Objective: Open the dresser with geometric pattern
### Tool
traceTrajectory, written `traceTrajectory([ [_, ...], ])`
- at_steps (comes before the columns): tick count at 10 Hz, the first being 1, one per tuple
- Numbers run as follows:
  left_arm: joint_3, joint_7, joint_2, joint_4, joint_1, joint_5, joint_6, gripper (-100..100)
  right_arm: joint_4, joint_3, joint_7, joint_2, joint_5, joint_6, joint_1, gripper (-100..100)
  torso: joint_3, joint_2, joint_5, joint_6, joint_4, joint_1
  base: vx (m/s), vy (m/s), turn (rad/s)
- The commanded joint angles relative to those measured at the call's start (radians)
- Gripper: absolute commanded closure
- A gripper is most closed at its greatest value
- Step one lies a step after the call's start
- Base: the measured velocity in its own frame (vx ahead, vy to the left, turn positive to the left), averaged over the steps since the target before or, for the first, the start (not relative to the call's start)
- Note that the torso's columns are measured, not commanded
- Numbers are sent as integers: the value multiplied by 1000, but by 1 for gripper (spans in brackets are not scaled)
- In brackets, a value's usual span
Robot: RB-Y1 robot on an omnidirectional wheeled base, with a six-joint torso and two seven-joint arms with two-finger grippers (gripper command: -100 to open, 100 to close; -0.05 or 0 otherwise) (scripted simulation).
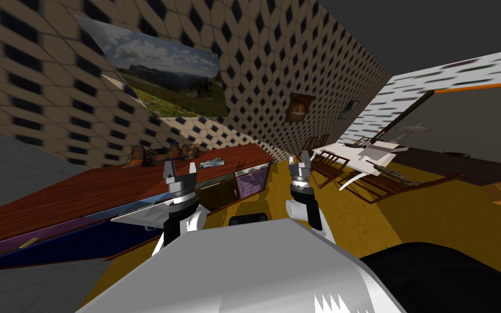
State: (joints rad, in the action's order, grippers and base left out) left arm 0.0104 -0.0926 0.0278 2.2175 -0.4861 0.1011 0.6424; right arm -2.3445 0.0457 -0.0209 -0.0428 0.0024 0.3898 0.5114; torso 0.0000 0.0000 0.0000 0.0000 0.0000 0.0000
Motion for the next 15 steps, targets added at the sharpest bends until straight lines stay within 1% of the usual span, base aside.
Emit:
traceTrajectory([
  [1,0,0,0,0,0,0,0,0,0,0,0,0,0,0,0,0,-82,40,0,0,41,0,0,0,0],
  [3,0,0,0,0,0,0,0,0,0,0,0,0,0,0,0,0,-351,175,0,0,176,0,0,0,0],
  [9,0,0,0,0,0,0,0,0,0,0,0,0,0,0,0,0,-1234,618,0,0,617,0,0,0,0],
  [10,-1,5,45,-27,4,2,22,-100,0,0,0,0,0,0,0,0,-1382,691,0,0,691,0,33,-34,22],
  [11,-2,9,61,-45,6,4,35,-100,0,0,0,0,0,0,0,0,-1452,724,0,0,724,-2,61,-85,19],
  [12,-2,13,74,-66,9,6,51,-100,0,0,0,0,0,0,0,0,-1472,732,-1,0,733,-4,62,-97,23],
  [15,-5,27,102,-145,20,13,110,-100,0,0,0,0,0,0,0,0,-1476,738,0,0,738,0,70,-102,26],
])
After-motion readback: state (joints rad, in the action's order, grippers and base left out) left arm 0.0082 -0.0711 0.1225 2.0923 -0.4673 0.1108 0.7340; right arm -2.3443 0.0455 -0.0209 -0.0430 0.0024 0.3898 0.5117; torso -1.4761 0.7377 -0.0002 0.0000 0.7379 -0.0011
